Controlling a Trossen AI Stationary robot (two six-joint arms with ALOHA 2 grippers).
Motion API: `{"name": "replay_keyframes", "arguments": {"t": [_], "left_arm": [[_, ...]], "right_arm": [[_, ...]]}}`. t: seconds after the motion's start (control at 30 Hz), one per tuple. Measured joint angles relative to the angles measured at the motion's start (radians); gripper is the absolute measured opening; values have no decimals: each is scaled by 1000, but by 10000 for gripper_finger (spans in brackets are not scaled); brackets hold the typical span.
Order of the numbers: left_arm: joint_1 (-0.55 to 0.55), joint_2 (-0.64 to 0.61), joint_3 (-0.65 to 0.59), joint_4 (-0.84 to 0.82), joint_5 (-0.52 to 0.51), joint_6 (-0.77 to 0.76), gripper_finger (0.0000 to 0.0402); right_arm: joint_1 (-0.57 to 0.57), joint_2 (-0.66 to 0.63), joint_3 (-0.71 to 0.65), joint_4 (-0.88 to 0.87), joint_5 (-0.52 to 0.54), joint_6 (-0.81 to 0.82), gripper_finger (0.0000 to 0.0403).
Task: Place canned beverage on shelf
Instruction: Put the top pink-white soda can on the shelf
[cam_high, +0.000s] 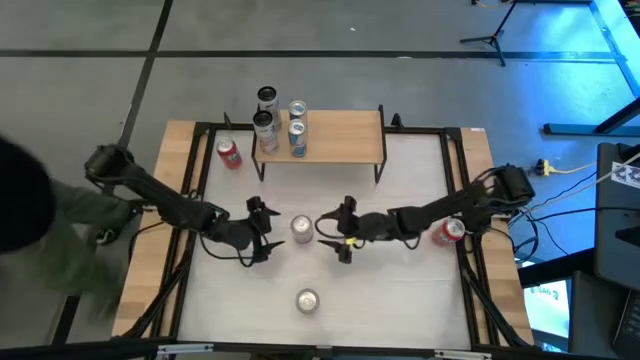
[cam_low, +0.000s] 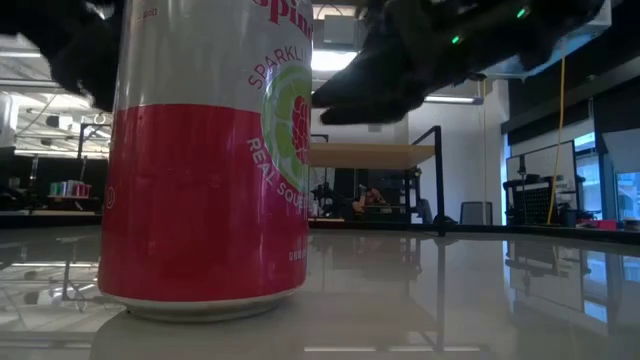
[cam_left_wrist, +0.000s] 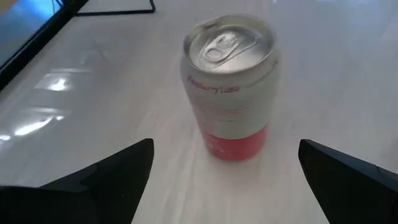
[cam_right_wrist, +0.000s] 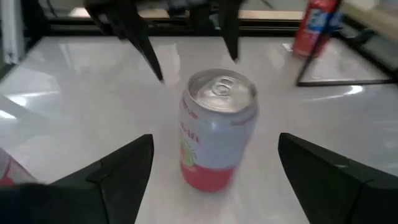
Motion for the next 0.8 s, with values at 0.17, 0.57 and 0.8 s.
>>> {"name": "replay_keyframes", "arguments": {"t": [0.17, 0.57, 0.8], "left_arm": [[26, 42, -133, 333, 27, 34, 389], [121, 113, -155, 508, 71, 155, 389], [147, 126, -155, 525, 147, 163, 389]], "right_arm": [[-39, 112, 0, 202, -72, -35, 341], [-68, 165, 4, 281, -98, -52, 341], [-86, 260, 55, 341, -97, -53, 341]]}}
